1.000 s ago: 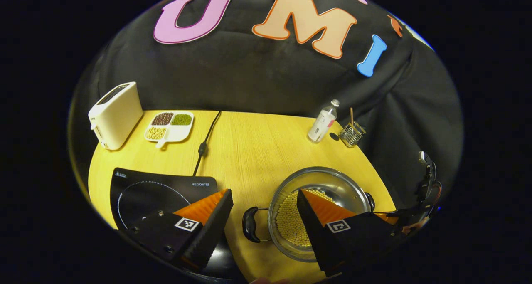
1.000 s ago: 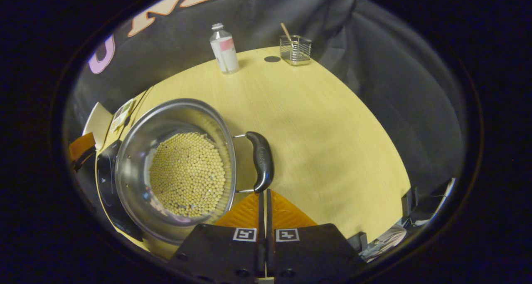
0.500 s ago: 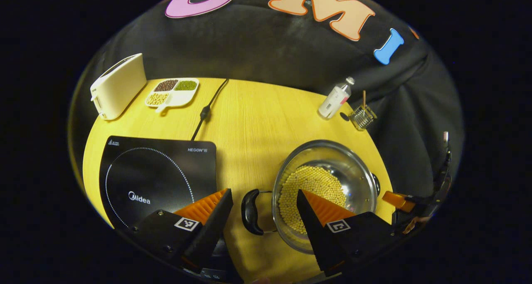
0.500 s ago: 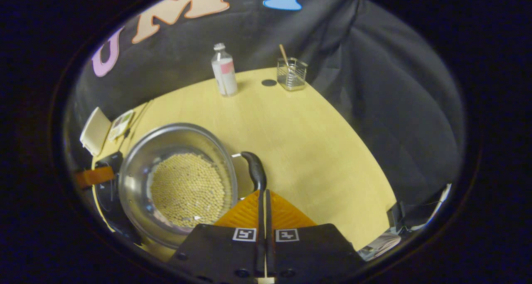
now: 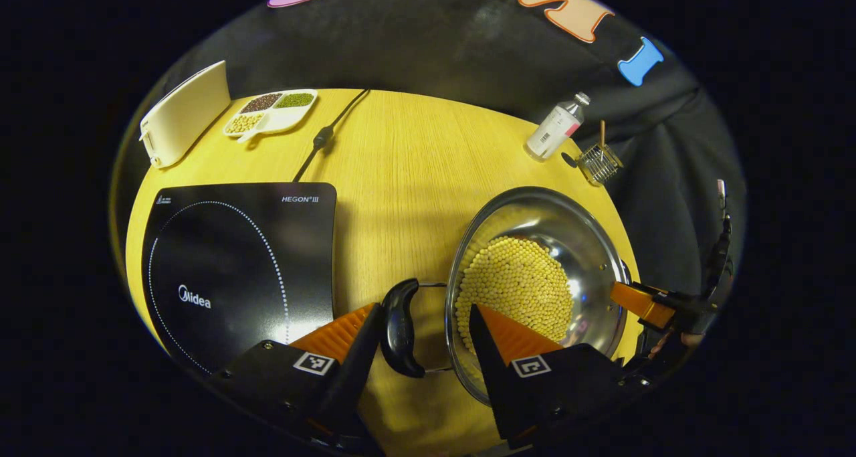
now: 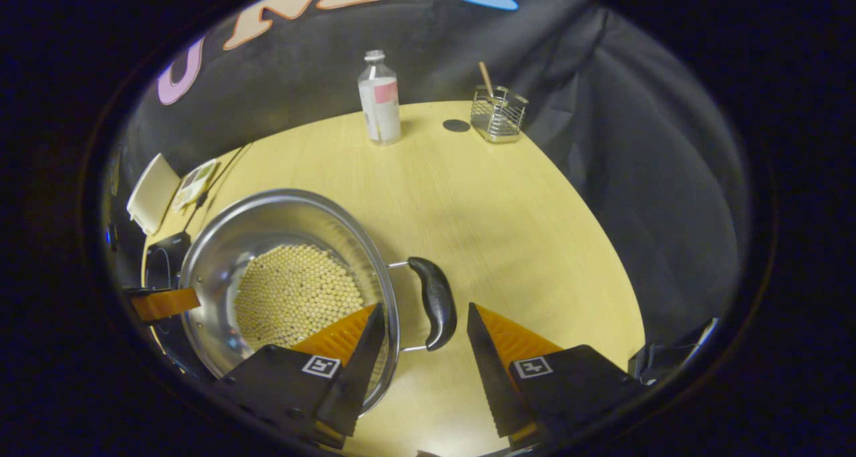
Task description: First push the handle of the pot to place it horizontally, then grasp the pot with both hands and set it on the induction cooktop.
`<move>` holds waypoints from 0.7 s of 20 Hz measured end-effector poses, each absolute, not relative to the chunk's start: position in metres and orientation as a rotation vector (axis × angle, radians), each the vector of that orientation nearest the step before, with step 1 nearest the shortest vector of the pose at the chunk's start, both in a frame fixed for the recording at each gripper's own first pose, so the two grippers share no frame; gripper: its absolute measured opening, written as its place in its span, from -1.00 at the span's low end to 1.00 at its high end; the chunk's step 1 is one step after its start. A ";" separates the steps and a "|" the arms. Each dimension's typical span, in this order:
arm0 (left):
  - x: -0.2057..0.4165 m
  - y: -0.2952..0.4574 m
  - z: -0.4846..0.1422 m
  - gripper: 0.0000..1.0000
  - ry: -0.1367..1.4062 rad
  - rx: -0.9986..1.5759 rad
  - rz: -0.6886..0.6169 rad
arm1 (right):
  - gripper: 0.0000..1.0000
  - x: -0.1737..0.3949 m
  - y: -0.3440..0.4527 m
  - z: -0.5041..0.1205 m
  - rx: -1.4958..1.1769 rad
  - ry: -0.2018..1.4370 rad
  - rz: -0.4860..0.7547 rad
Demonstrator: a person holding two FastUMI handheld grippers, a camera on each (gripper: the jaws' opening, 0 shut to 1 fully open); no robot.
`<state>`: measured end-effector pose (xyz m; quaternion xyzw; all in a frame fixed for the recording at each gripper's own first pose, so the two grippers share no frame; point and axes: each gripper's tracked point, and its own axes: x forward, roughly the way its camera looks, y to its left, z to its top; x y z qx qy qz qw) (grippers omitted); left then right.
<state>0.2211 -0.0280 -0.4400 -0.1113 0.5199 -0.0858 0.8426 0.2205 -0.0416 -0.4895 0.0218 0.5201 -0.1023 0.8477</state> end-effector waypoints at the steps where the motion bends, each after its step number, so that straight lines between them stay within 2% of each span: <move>1: 0.220 -0.029 -0.445 0.56 1.114 -0.239 -0.181 | 0.60 0.222 -0.040 -0.492 0.045 1.104 -0.210; 5: 0.222 -0.027 -0.455 0.24 1.146 -0.235 -0.168 | 0.45 0.228 -0.032 -0.509 0.023 1.153 -0.179; 10: 0.221 -0.021 -0.450 0.12 1.148 -0.230 -0.159 | 0.22 0.224 -0.026 -0.504 -0.006 1.147 -0.167; 14: 0.214 -0.012 -0.433 0.10 1.135 -0.224 -0.158 | 0.21 0.212 -0.015 -0.484 -0.015 1.127 -0.152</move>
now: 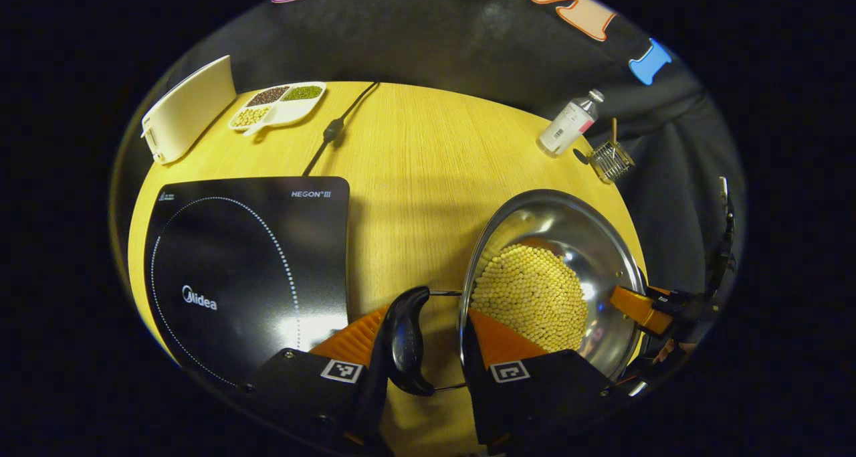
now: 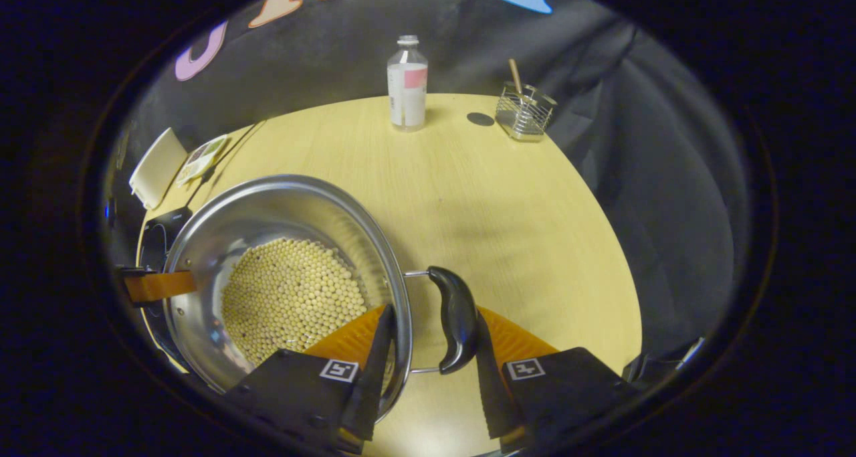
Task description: First push the handle of the pot to place it horizontally, then grasp the pot with both hands and set it on the induction cooktop.
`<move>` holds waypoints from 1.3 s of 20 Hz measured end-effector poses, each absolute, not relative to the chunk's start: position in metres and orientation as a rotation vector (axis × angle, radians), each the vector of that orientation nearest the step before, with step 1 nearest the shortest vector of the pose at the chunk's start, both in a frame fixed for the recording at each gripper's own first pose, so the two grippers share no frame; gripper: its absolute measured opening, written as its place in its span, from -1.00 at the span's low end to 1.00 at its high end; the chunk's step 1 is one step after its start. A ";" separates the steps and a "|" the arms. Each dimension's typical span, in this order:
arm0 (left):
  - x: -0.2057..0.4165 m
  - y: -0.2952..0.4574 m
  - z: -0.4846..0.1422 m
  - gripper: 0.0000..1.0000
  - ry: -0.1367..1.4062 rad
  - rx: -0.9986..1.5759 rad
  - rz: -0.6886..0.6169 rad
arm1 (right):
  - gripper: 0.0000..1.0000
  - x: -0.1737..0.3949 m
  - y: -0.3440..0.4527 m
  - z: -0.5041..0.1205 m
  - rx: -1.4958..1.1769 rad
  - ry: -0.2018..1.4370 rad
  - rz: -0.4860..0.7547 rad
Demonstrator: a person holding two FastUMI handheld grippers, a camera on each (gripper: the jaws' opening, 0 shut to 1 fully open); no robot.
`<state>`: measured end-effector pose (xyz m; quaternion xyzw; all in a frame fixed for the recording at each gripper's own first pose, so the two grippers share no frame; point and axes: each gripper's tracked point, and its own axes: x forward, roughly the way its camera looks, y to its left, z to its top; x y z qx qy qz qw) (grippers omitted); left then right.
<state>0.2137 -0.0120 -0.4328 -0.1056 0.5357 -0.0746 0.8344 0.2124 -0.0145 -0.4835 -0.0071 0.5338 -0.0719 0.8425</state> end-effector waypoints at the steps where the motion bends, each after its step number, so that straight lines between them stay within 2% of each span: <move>1: 0.212 -0.009 -0.428 0.10 1.126 -0.228 -0.155 | 0.21 0.209 -0.011 -0.478 -0.016 1.115 -0.147; 2: 0.212 -0.006 -0.425 0.10 1.120 -0.228 -0.152 | 0.30 0.214 -0.008 -0.469 -0.008 1.098 -0.139; 3: 0.208 -0.003 -0.420 0.15 1.118 -0.229 -0.148 | 0.05 0.213 -0.005 -0.473 -0.009 1.095 -0.136; 4: 0.207 0.001 -0.413 0.10 1.111 -0.227 -0.141 | 0.04 0.211 0.000 -0.459 -0.009 1.084 -0.128; 5: 0.205 0.005 -0.406 0.10 1.103 -0.223 -0.134 | 0.14 0.212 0.004 -0.451 -0.010 1.070 -0.114; 8: 0.200 0.026 -0.377 0.05 1.054 -0.219 -0.098 | 0.14 0.218 0.027 -0.425 0.014 1.021 -0.051; 9: 0.197 0.035 -0.368 0.10 1.038 -0.221 -0.078 | 0.04 0.219 0.038 -0.417 0.019 1.002 -0.021; 10: 0.192 0.049 -0.360 0.14 1.032 -0.219 -0.053 | 0.14 0.222 0.051 -0.411 0.019 0.985 0.013; 13: 0.175 0.091 -0.345 0.10 1.022 -0.221 0.029 | 0.14 0.226 0.098 -0.403 0.033 0.953 0.108; 14: 0.170 0.105 -0.342 0.14 1.020 -0.216 0.051 | 0.04 0.221 0.113 -0.406 0.046 0.955 0.129; 15: 0.166 0.116 -0.340 0.10 1.023 -0.207 0.063 | 0.14 0.216 0.128 -0.406 0.059 0.962 0.139; 16: 0.164 0.127 -0.339 0.10 1.024 -0.197 0.065 | 0.04 0.214 0.137 -0.405 0.065 0.965 0.138; 17: 0.164 0.136 -0.339 0.10 1.020 -0.192 0.059 | 0.04 0.214 0.146 -0.405 0.065 0.963 0.131; 18: 0.166 0.144 -0.342 0.10 1.020 -0.194 0.052 | 0.14 0.211 0.154 -0.406 0.062 0.965 0.121; 19: 0.167 0.153 -0.348 0.09 1.025 -0.200 0.042 | 0.04 0.209 0.162 -0.407 0.060 0.971 0.108; 20: 0.169 0.163 -0.353 0.09 1.031 -0.203 0.029 | 0.14 0.209 0.172 -0.410 0.058 0.980 0.095; 21: 0.171 0.173 -0.359 0.09 1.039 -0.203 0.015 | 0.02 0.209 0.183 -0.413 0.058 0.994 0.078; 22: 0.173 0.185 -0.366 0.09 1.053 -0.203 0.007 | 0.14 0.209 0.195 -0.419 0.058 1.011 0.059; 23: 0.175 0.196 -0.372 0.10 1.063 -0.200 -0.003 | 0.02 0.208 0.208 -0.424 0.053 1.026 0.044; 25: 0.183 0.219 -0.381 0.12 1.059 -0.180 -0.038 | 0.02 0.206 0.231 -0.435 0.047 1.030 0.014; 26: 0.184 0.229 -0.387 0.10 1.065 -0.177 -0.053 | 0.14 0.203 0.239 -0.433 0.048 1.026 -0.009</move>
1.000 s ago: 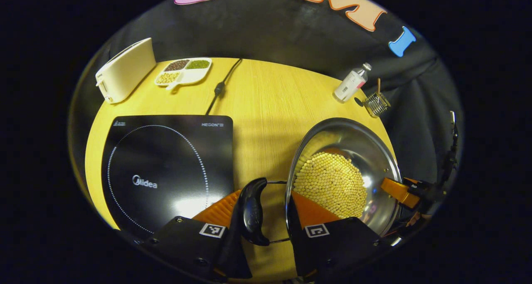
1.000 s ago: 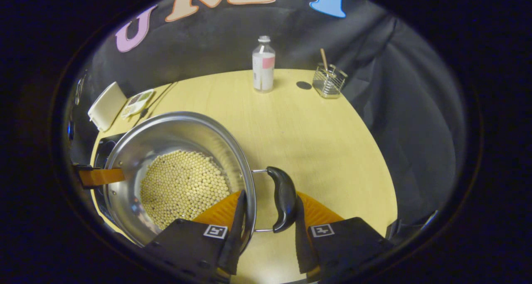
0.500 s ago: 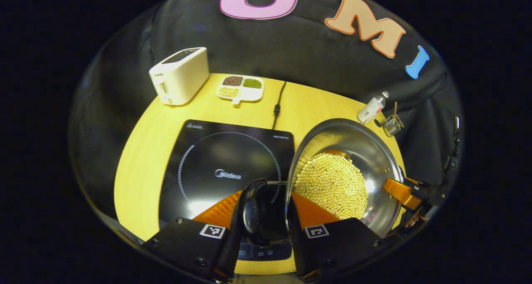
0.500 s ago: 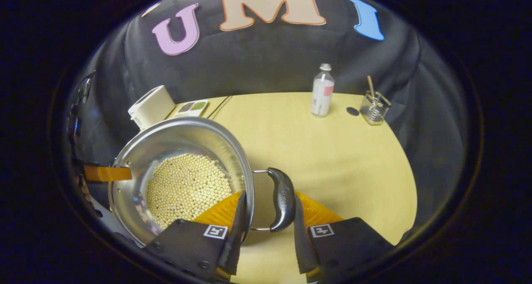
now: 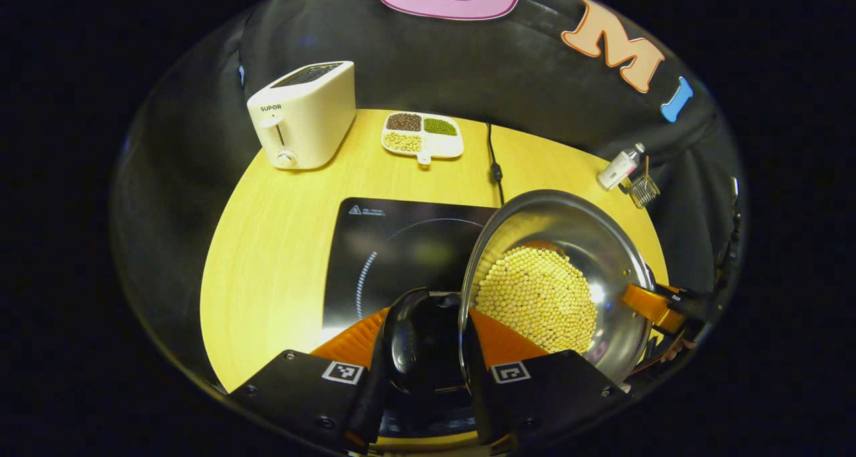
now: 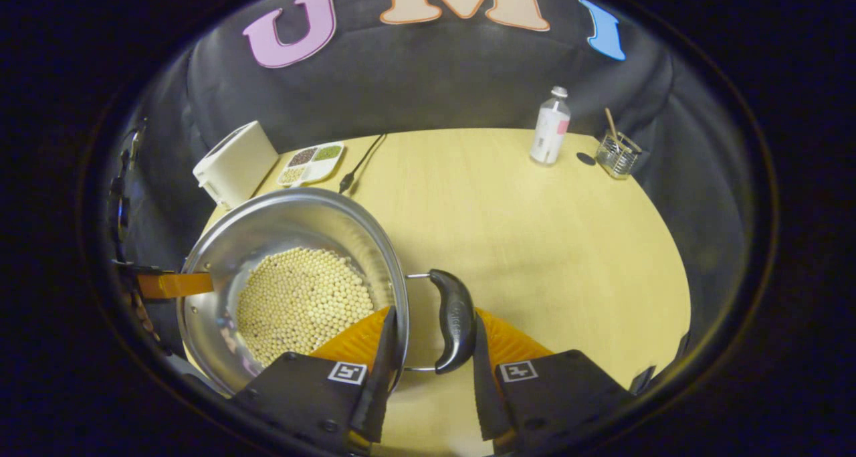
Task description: First push the handle of the pot to place it horizontally, then grasp the pot with both hands and set it on the induction cooktop.
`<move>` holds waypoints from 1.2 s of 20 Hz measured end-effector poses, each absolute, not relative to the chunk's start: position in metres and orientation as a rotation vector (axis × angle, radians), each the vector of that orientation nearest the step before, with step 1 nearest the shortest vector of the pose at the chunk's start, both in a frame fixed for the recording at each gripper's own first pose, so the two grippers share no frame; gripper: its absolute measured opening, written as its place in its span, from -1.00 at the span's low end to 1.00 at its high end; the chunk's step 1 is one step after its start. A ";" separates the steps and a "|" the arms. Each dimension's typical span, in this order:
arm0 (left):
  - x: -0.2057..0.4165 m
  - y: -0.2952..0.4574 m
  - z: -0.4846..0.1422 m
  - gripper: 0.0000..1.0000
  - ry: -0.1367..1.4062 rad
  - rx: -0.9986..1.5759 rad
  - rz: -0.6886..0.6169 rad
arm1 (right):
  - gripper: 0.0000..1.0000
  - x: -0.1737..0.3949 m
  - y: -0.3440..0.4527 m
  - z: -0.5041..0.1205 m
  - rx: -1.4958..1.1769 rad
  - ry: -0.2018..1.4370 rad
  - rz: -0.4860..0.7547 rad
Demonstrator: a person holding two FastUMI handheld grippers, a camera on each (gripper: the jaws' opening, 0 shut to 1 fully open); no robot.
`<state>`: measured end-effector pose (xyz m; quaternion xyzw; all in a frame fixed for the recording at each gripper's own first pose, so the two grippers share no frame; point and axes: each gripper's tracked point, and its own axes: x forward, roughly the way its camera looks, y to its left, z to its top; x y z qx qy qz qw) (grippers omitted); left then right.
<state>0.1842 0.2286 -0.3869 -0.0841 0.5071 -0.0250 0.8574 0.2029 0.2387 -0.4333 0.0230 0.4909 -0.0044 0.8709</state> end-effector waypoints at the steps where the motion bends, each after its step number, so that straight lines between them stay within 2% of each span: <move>1: 0.188 0.237 -0.391 0.10 1.062 -0.172 -0.069 | 0.14 0.202 0.249 -0.432 0.046 1.020 -0.030; 2: 0.191 0.247 -0.391 0.10 1.059 -0.177 -0.075 | 0.04 0.206 0.259 -0.433 0.033 1.024 -0.033; 3: 0.193 0.256 -0.391 0.12 1.048 -0.181 -0.079 | 0.02 0.207 0.268 -0.434 0.019 1.036 -0.032; 4: 0.197 0.263 -0.391 0.14 1.033 -0.181 -0.084 | 0.02 0.210 0.276 -0.434 0.018 1.036 -0.042; 5: 0.199 0.271 -0.391 0.11 1.019 -0.168 -0.086 | 0.14 0.214 0.285 -0.435 0.023 1.040 -0.048; 13: 0.207 0.304 -0.392 0.22 0.982 -0.092 -0.074 | 0.14 0.213 0.317 -0.435 0.032 1.043 -0.061; 14: 0.204 0.304 -0.392 0.24 0.993 -0.088 -0.069 | 0.04 0.210 0.318 -0.434 0.047 1.045 -0.065; 16: 0.201 0.305 -0.390 0.28 1.009 -0.081 -0.056 | 0.04 0.209 0.317 -0.435 0.063 1.053 -0.063; 18: 0.197 0.306 -0.385 0.35 1.008 -0.058 -0.034 | 0.23 0.208 0.315 -0.431 0.066 1.037 -0.054; 20: 0.199 0.310 -0.375 0.48 0.969 -0.014 -0.017 | 0.25 0.215 0.312 -0.417 0.093 0.986 -0.059; 21: 0.199 0.311 -0.367 0.59 0.949 0.006 -0.012 | 0.38 0.216 0.313 -0.412 0.117 0.975 -0.052; 24: 0.202 0.318 -0.342 0.67 0.882 0.078 0.038 | 0.48 0.215 0.306 -0.397 0.140 0.939 -0.034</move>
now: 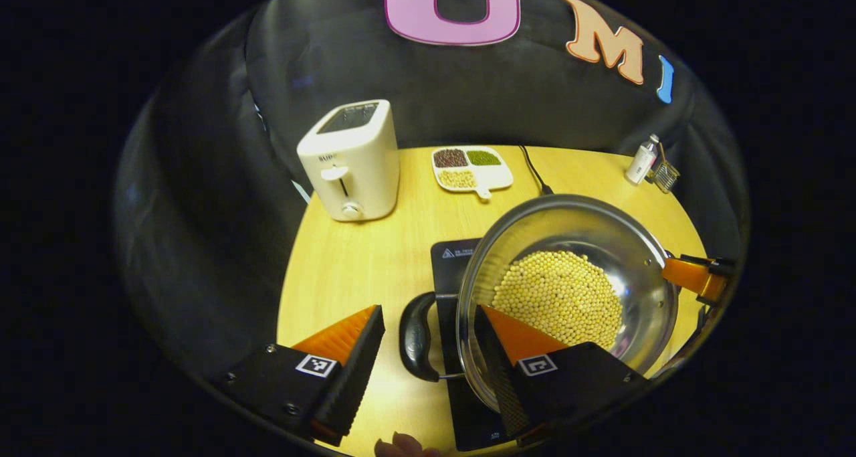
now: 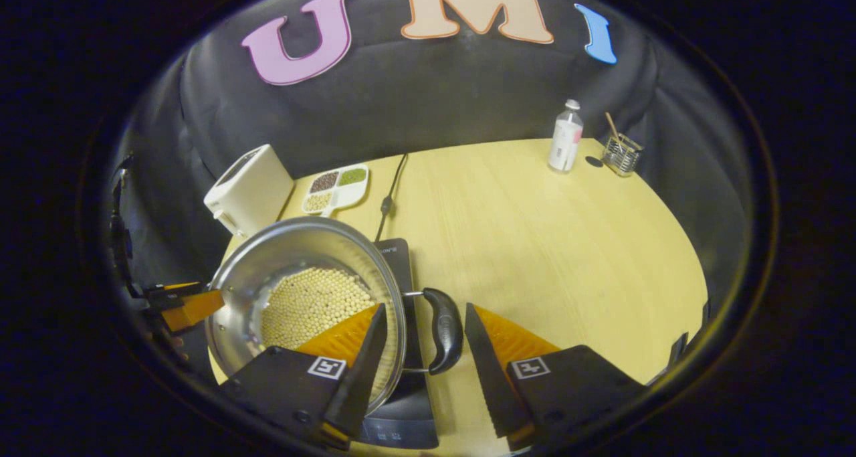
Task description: First push the handle of the pot to place it horizontally, then grasp the pot with both hands and set it on the induction cooktop.
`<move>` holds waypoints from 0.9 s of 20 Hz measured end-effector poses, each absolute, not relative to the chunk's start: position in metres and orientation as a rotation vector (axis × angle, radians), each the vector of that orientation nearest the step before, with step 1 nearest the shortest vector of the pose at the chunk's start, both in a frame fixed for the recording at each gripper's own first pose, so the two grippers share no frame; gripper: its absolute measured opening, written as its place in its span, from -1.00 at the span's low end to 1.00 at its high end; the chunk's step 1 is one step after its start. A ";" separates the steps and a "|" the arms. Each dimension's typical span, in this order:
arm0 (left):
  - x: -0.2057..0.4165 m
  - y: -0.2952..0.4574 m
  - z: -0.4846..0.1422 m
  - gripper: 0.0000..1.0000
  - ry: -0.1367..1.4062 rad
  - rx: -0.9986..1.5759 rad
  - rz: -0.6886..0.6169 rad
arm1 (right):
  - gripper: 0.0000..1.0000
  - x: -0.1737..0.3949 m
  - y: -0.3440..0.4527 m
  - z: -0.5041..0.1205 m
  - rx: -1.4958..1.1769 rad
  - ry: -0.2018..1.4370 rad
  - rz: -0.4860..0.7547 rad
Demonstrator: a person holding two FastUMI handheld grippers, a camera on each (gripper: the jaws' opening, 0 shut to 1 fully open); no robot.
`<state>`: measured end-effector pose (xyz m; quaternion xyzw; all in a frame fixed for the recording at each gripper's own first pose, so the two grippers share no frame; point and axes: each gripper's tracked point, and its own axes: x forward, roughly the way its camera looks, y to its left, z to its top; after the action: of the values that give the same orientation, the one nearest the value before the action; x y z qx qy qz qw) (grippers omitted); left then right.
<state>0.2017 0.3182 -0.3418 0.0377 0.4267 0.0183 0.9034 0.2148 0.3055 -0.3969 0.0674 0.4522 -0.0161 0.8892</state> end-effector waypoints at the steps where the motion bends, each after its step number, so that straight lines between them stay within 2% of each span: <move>1: 0.202 0.318 -0.333 0.71 0.856 0.090 0.050 | 0.70 0.214 0.301 -0.391 0.135 0.923 -0.031; 2: 0.201 0.315 -0.324 0.71 0.830 0.096 0.057 | 0.92 0.212 0.297 -0.384 0.132 0.900 -0.024; 3: 0.197 0.310 -0.315 0.72 0.811 0.105 0.060 | 0.93 0.210 0.291 -0.376 0.129 0.879 -0.018; 4: 0.194 0.307 -0.303 0.75 0.788 0.121 0.069 | 0.87 0.206 0.285 -0.368 0.129 0.860 -0.007; 5: 0.191 0.305 -0.287 0.80 0.751 0.142 0.091 | 0.87 0.205 0.280 -0.360 0.129 0.843 0.010; 9: 0.165 0.262 -0.232 0.82 0.626 0.166 0.144 | 0.92 0.180 0.236 -0.321 0.110 0.772 0.075; 13: 0.130 0.175 -0.195 0.80 0.548 0.132 0.121 | 0.93 0.151 0.176 -0.266 0.096 0.645 0.105; 18: 0.092 0.094 -0.127 0.80 0.376 0.085 0.094 | 0.90 0.112 0.129 -0.200 0.160 0.537 0.131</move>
<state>0.0916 0.0935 -0.1270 0.0421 0.1869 0.0468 0.9804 0.1119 0.1290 -0.2000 0.0790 0.2650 0.0647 0.9588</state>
